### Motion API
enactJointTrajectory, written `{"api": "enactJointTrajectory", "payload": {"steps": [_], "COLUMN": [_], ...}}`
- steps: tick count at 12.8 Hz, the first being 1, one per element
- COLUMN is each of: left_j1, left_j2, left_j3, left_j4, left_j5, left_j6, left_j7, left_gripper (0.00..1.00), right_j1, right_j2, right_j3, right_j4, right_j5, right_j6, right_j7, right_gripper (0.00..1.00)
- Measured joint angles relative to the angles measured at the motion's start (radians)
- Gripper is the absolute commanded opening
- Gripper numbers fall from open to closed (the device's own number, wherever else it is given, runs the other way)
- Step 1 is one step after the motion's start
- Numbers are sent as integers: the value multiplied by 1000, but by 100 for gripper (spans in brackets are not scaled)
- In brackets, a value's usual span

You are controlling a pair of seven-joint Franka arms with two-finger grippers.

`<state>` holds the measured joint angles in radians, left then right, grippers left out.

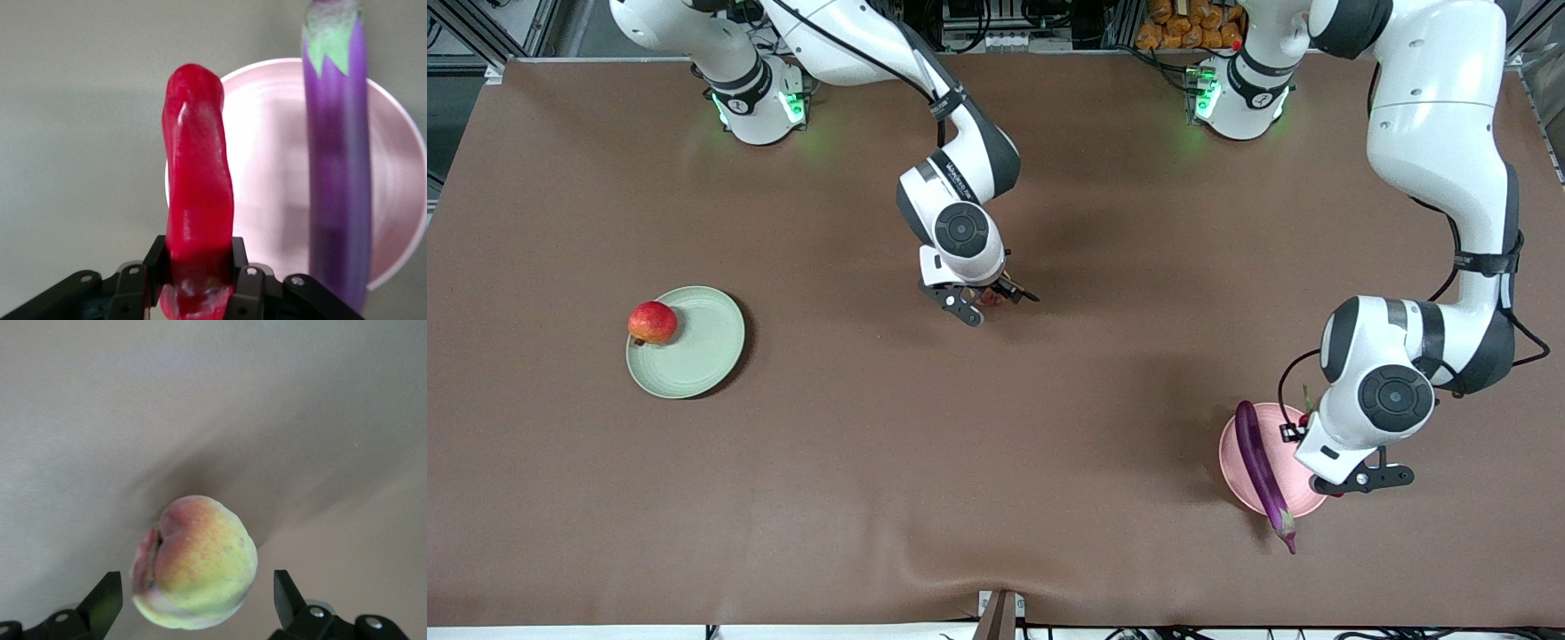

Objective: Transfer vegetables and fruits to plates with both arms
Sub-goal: 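Lower the chili onto the pink plate while the right gripper lifts the peach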

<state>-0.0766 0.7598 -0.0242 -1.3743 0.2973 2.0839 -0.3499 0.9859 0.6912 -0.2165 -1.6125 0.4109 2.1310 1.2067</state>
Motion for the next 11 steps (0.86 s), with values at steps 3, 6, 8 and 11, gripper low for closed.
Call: {"api": "enactJointTrajectory", "payload": {"steps": [3, 6, 8, 11], "left_j1": [17, 13, 13, 15], "left_j2": [36, 74, 87, 88], "left_j3": [0, -9, -10, -10], "left_j4": [0, 1, 1, 3], "left_j5": [0, 0, -3, -6], "left_j6": [57, 78, 84, 84], "left_j7": [12, 10, 9, 9], "left_gripper": [0, 0, 27, 100], "right_j1": [2, -10, -43, -102], "right_j2": [16, 16, 14, -16], "right_j3": [-3, -25, -54, -174], "right_j4": [-4, -1, 11, 49], "right_j5": [0, 0, -1, -2], "right_j6": [24, 24, 2, -197], "right_j7": [0, 1, -20, -222], "right_gripper": [0, 0, 0, 0]}}
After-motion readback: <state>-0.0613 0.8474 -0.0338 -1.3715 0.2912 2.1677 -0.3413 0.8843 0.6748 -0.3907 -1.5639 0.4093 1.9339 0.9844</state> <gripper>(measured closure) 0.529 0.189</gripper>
